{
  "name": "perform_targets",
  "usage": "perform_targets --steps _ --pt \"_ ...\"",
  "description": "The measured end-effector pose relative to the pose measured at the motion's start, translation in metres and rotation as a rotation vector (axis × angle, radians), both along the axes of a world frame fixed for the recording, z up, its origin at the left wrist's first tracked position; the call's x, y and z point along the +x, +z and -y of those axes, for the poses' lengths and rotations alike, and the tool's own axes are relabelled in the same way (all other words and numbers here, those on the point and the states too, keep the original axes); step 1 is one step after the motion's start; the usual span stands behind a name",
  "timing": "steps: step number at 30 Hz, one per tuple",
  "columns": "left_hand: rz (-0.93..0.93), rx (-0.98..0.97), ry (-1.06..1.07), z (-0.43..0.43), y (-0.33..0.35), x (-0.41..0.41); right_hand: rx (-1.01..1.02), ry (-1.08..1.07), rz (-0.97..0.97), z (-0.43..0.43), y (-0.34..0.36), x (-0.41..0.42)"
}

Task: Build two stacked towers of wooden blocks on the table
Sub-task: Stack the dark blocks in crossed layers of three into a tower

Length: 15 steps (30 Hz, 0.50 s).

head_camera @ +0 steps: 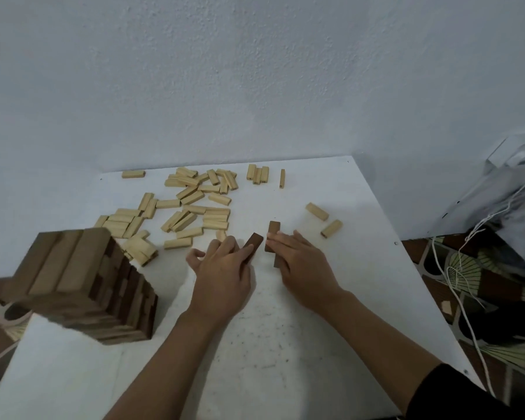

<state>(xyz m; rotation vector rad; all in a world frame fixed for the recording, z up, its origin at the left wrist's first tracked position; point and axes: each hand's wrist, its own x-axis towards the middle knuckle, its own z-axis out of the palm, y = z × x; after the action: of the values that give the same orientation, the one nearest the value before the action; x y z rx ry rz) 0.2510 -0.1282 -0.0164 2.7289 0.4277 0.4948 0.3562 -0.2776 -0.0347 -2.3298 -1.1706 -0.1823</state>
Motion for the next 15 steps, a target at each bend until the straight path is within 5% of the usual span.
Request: perform_targets --steps 15 --pt "-0.013 -0.153 -0.135 0.019 -0.007 -0.091 0.090 0.161 -0.171 0.029 0.006 -0.091"
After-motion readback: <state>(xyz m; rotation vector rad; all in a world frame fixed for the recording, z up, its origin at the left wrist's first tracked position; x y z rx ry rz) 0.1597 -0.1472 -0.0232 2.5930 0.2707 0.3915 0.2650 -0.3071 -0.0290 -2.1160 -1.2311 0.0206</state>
